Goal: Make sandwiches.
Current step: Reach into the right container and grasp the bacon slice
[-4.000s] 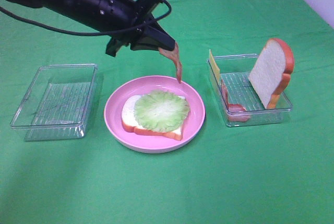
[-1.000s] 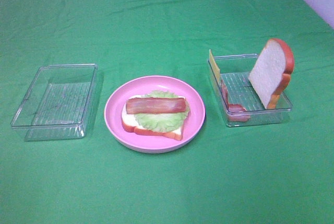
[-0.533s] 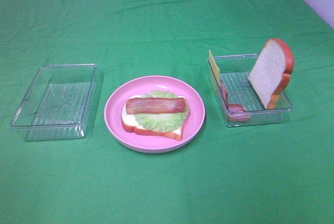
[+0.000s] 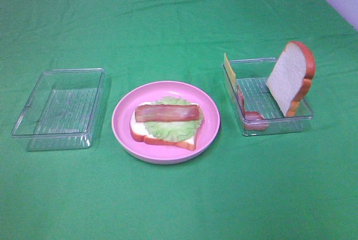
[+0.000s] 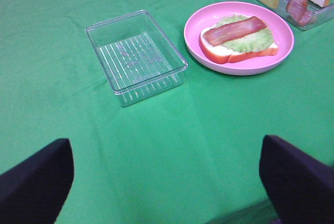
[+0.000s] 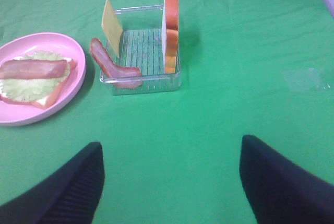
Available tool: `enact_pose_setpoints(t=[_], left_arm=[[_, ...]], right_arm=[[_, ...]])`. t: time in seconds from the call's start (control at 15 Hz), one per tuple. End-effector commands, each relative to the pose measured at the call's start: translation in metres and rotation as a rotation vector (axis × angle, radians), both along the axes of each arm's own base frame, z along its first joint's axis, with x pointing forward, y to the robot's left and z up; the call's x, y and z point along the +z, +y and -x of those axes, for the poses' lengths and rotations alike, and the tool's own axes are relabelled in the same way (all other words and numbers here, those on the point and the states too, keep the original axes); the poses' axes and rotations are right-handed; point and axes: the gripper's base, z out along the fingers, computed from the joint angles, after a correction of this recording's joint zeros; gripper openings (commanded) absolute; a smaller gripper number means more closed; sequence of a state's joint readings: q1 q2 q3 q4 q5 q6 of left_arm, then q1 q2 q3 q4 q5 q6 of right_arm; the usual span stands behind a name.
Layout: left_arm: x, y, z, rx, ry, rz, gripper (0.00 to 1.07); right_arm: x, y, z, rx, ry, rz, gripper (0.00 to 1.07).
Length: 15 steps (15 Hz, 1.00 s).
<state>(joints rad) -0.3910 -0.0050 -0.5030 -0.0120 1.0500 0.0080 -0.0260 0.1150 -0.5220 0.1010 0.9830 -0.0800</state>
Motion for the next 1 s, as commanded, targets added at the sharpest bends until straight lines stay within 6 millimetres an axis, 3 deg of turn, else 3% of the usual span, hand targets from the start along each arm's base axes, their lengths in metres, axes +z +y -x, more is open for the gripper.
enact_pose_setpoints(t=[0.07, 0.47, 0.73, 0.8, 1.0], left_arm=[[0.000, 0.000, 0.001, -0.005, -0.015, 0.014, 0.92], [0.000, 0.000, 0.001, -0.005, -0.015, 0.014, 0.92], [0.000, 0.000, 0.001, -0.005, -0.015, 0.014, 0.92], [0.000, 0.000, 0.001, -0.005, -0.015, 0.014, 0.92], [0.000, 0.000, 0.001, -0.005, -0.015, 0.014, 0.92]], right_arm=[[0.010, 0.001, -0.031, -0.011, -0.007, -0.039, 0.69], [0.013, 0.003, -0.143, 0.018, 0.243, -0.119, 0.69], [0.006, 0.017, -0.223, 0.196, 0.453, -0.203, 0.69], [0.000, 0.022, -0.256, 0.262, 0.545, -0.244, 0.69], [-0.009, 0.049, -0.286, 0.341, 0.619, -0.174, 0.69]])
